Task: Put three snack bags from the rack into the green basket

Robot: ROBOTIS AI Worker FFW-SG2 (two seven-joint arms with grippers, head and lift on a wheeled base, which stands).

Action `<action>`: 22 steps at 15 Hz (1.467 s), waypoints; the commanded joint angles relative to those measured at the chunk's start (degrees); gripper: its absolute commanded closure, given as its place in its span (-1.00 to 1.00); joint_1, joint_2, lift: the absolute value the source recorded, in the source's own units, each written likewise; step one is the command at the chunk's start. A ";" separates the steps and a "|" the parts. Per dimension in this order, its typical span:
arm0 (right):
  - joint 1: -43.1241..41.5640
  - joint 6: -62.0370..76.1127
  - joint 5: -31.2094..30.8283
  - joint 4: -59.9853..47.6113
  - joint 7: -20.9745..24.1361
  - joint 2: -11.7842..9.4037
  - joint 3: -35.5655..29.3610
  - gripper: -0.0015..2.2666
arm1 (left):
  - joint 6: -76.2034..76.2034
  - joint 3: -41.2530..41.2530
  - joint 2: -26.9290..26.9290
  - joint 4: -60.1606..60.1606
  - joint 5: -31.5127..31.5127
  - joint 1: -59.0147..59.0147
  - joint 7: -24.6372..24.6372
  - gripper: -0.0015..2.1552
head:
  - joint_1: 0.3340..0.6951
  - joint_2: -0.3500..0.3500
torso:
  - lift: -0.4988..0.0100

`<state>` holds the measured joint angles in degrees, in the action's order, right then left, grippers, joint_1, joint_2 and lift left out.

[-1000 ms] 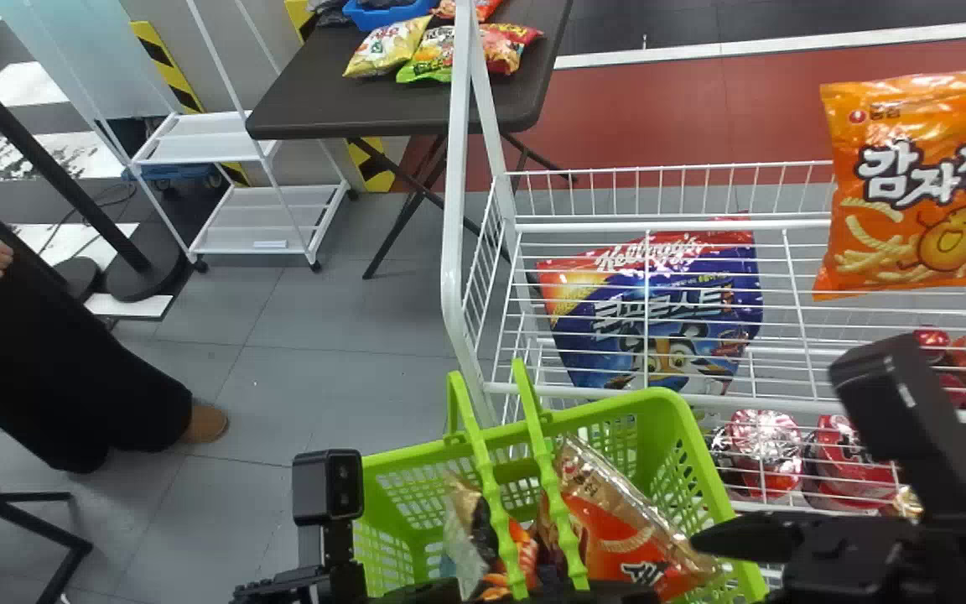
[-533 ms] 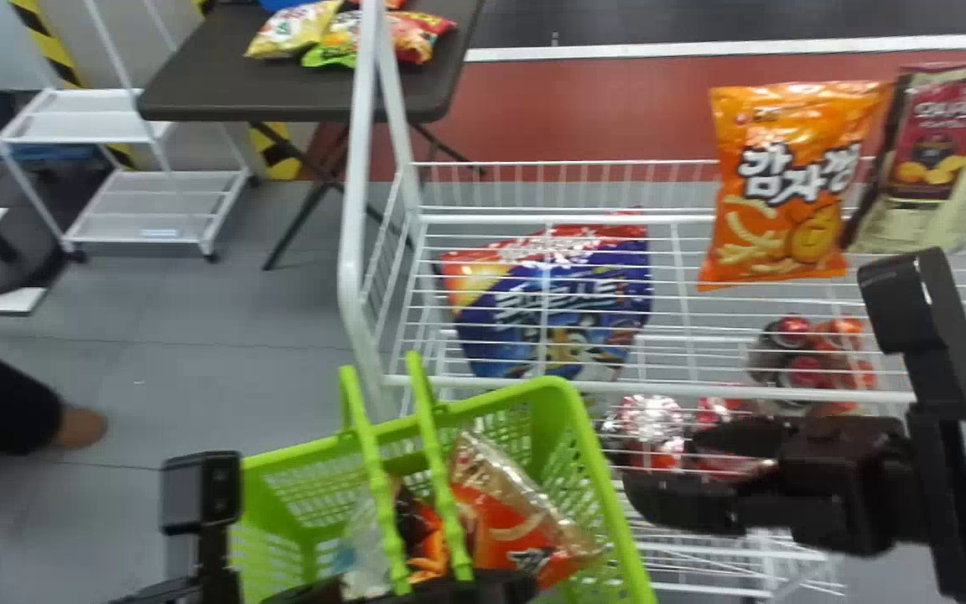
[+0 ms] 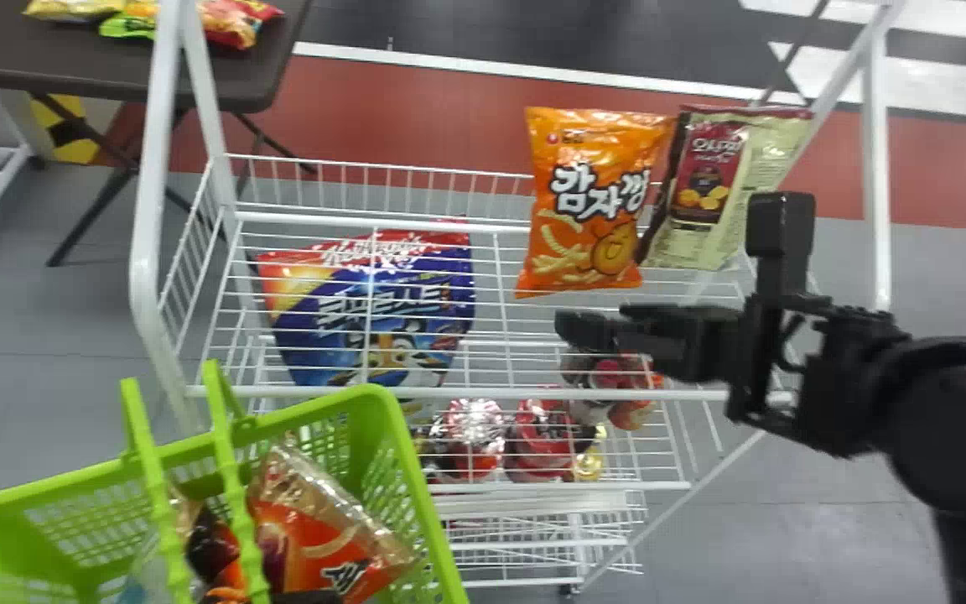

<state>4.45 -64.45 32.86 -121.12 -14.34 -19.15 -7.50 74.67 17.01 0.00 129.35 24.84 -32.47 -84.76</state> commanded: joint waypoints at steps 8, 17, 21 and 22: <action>-18.16 30.21 -14.05 32.96 1.95 0.34 16.91 -0.97 | -0.35 2.24 -0.15 -0.59 1.35 -0.67 -0.93 0.99 | 1.00 -0.53 | 0.96; -19.83 33.72 -14.57 37.45 0.80 0.69 18.67 0.99 | -0.88 3.29 -0.15 -1.03 1.96 -1.28 -1.46 0.99 | 1.00 -0.39 | 0.96; -15.09 31.09 -13.61 28.22 0.63 0.25 15.68 0.99 | -0.88 3.55 -0.15 -0.85 2.05 -1.72 -1.46 0.99 | 1.00 -0.40 | 0.96; -13.42 29.51 -12.64 24.44 0.54 -0.01 14.27 0.99 | -0.70 3.64 -0.15 -0.85 2.05 -1.72 -1.46 1.00 | 1.00 -0.40 | 0.96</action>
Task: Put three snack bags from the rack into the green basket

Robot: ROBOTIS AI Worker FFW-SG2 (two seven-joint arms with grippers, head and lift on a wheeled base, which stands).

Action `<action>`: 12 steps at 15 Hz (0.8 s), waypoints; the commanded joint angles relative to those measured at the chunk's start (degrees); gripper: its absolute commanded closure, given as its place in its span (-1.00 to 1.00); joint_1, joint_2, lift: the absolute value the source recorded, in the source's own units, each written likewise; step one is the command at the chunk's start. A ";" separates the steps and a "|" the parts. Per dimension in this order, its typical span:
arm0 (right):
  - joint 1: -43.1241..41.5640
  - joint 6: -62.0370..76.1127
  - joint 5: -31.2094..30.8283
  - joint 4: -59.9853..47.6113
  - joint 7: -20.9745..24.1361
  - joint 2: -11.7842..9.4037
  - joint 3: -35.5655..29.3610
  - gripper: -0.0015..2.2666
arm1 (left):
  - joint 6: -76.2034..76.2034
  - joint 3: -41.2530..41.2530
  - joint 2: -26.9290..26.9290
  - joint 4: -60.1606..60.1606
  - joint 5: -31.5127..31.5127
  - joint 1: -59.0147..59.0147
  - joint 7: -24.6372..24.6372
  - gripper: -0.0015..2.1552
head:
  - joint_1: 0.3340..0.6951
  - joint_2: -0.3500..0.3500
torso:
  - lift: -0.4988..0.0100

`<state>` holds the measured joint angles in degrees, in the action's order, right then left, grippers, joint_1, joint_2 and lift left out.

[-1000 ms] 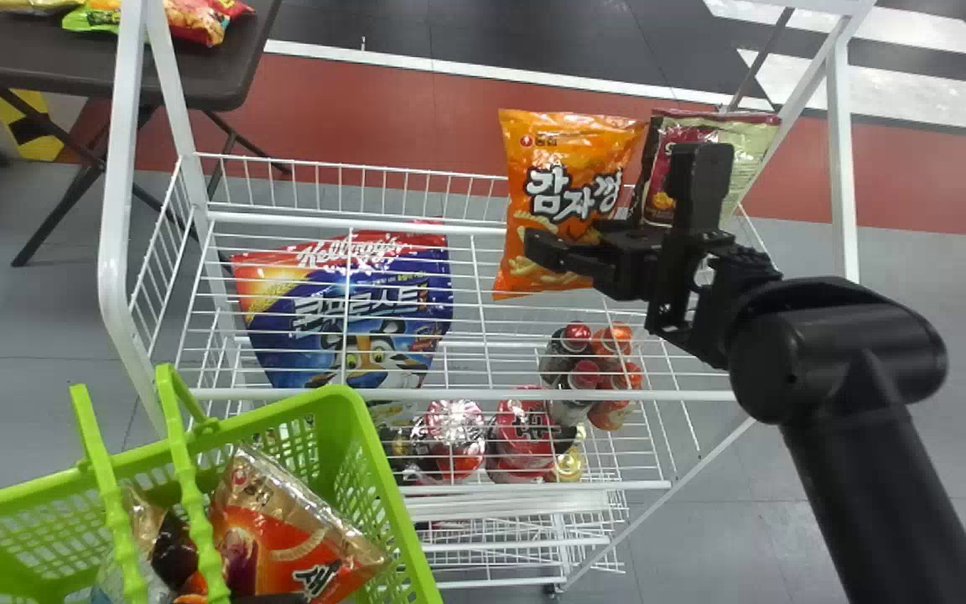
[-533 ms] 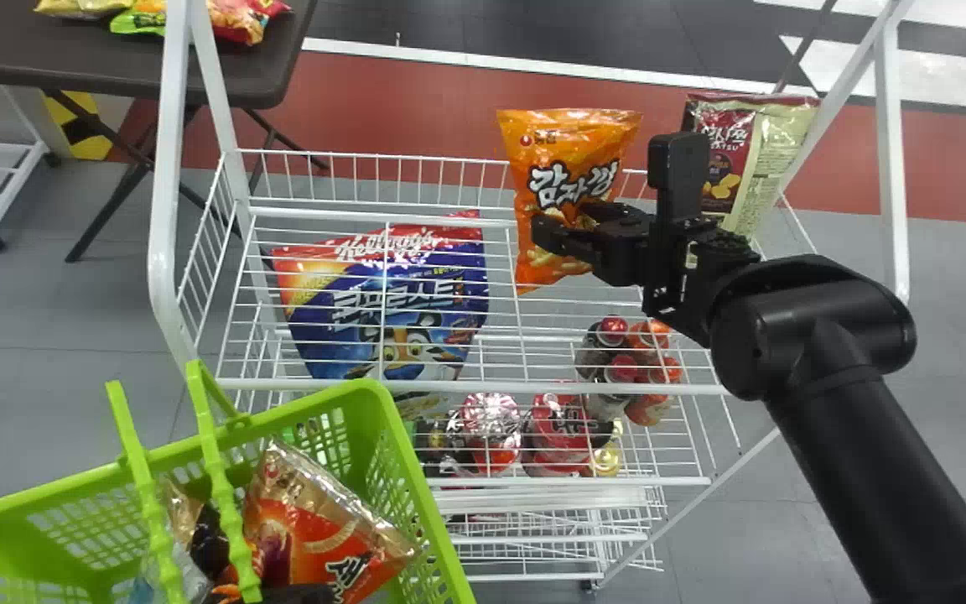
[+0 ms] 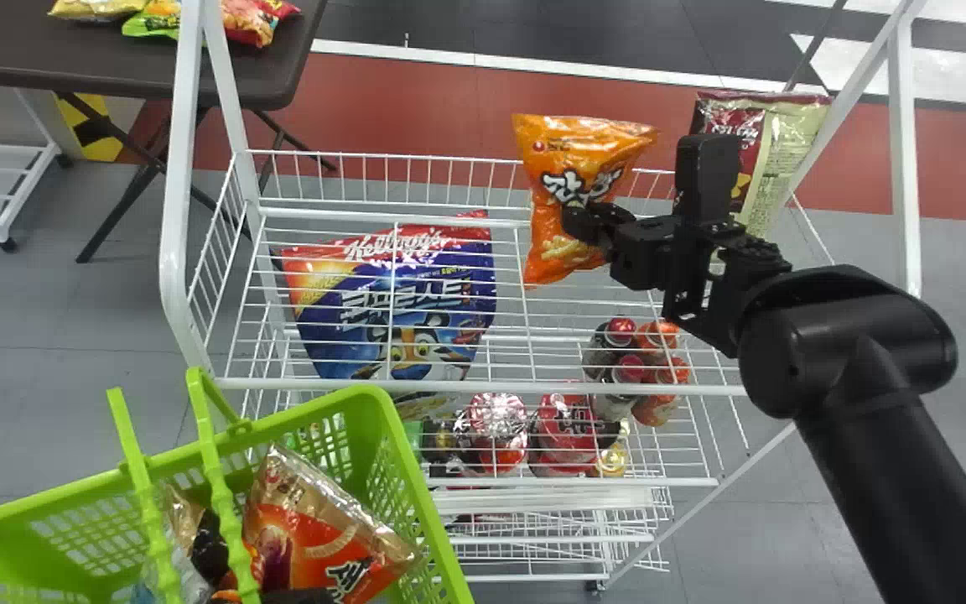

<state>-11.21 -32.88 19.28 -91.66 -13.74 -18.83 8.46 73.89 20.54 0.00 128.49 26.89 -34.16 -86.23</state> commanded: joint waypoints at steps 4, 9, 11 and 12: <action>7.17 -15.07 6.12 -18.47 -0.94 -2.00 -6.43 0.99 | -0.10 0.56 -0.15 0.09 0.00 0.23 0.36 0.99 | 1.00 -0.40 | 0.96; 9.63 -39.50 17.20 -30.60 -3.31 -2.70 -10.92 0.99 | 0.25 0.38 -0.15 -0.17 0.00 1.37 1.59 0.99 | 1.00 -0.33 | 0.96; 9.72 -46.71 21.86 -32.97 -3.93 -2.61 -10.92 0.99 | 0.08 0.29 -0.15 -0.26 -0.08 1.46 1.59 0.99 | 1.00 -0.27 | 0.96; 9.72 -49.52 23.97 -33.85 -3.93 -2.52 -10.65 0.99 | 0.08 0.12 -0.15 -0.26 -0.08 1.55 1.59 0.99 | 1.00 -0.24 | 0.96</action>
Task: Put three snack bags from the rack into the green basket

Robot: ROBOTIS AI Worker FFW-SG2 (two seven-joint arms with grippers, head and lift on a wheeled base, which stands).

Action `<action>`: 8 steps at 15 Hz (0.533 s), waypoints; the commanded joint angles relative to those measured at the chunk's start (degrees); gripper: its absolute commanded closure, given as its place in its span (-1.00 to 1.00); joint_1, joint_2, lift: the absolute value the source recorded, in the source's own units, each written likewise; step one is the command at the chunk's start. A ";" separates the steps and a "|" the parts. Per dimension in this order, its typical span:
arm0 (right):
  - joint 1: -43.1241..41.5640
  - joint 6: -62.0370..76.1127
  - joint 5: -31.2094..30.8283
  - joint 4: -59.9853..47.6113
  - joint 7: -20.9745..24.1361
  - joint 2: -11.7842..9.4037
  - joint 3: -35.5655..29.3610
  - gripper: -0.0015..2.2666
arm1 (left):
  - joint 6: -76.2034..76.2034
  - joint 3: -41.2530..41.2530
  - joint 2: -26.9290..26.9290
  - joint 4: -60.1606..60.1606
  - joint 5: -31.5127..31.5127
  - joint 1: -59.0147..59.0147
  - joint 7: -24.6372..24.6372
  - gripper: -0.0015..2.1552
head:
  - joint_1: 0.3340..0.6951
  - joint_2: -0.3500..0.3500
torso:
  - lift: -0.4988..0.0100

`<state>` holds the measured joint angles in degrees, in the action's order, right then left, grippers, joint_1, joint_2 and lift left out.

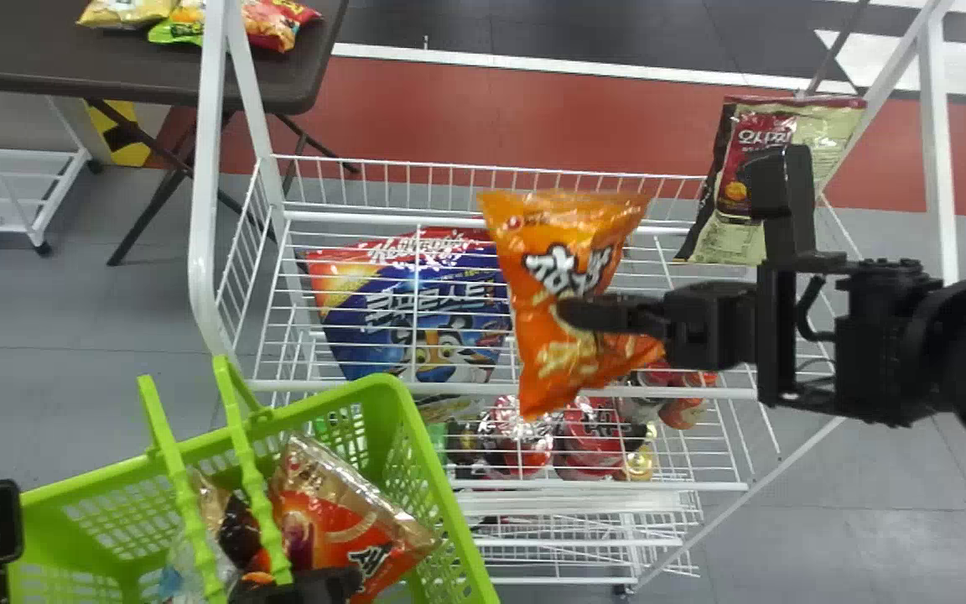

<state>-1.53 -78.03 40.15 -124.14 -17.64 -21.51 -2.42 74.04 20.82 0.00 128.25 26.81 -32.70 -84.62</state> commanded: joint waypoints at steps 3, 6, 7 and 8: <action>-0.32 -10.00 9.68 -2.51 -0.02 0.85 0.92 0.99 | -0.08 -0.87 -0.15 -0.20 -0.09 0.18 -0.02 1.00 | 1.00 -0.06 | 0.96; -0.49 -12.05 15.57 -2.60 -0.02 2.52 1.19 0.99 | -0.08 -1.57 -0.15 -0.11 -0.26 0.45 0.25 0.99 | 1.00 0.07 | 0.96; -0.58 -12.05 17.15 -2.51 0.15 3.49 1.54 0.99 | -0.08 -1.93 -0.15 -0.11 -0.35 0.45 0.33 0.99 | 1.00 0.11 | 0.96; -0.58 -12.05 18.12 -2.51 0.24 4.37 2.06 0.99 | -0.08 -2.10 -0.15 -0.11 -0.35 0.45 0.42 0.99 | 1.00 0.20 | 0.96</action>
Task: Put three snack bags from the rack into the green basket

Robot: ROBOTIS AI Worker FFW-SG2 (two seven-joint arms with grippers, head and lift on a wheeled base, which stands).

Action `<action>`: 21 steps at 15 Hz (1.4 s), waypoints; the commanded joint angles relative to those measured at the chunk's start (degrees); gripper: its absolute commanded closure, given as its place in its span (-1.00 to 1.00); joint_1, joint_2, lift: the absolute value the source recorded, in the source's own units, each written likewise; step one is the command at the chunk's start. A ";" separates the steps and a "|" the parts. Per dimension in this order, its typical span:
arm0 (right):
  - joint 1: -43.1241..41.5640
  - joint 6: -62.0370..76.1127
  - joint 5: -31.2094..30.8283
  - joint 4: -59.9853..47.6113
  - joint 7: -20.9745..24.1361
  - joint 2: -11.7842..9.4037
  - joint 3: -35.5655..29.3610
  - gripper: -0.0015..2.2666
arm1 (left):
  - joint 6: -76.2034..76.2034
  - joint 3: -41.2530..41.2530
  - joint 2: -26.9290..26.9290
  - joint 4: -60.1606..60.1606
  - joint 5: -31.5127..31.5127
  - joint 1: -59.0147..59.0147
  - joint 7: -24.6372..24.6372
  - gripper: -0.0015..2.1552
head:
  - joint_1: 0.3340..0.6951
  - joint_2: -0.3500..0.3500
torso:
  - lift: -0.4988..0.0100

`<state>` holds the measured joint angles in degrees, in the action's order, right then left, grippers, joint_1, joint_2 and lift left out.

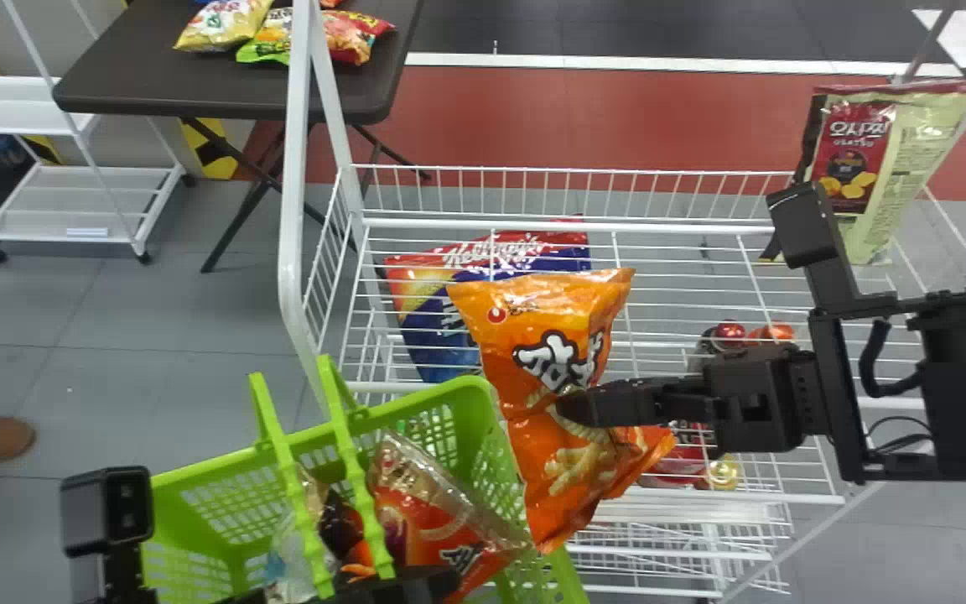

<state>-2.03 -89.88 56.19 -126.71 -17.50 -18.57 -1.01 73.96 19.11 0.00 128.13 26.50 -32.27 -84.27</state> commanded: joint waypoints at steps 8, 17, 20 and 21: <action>3.09 -0.20 5.33 2.96 1.77 4.68 3.65 0.99 | 0.18 -1.09 -0.15 0.37 1.37 0.10 0.51 0.99 | 1.00 0.55 | 0.96; 6.95 3.44 2.34 10.26 0.62 8.29 7.16 -0.84 | 1.23 -1.18 -0.15 1.07 2.68 0.01 0.34 0.99 | 1.00 0.78 | 0.96; 7.48 3.44 5.42 10.08 -0.25 8.29 6.72 -0.98 | 1.23 -1.18 -0.15 1.07 2.68 0.01 0.42 0.99 | 1.00 0.83 | 0.96; 7.48 3.26 6.48 9.82 -0.61 8.20 6.02 -0.95 | 1.23 -1.18 -0.15 1.07 2.68 -0.08 0.42 0.99 | 1.00 0.86 | 0.96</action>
<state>5.39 -86.52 61.17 -116.61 -17.85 -10.29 5.74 75.20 17.93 0.00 129.21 29.18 -32.27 -83.84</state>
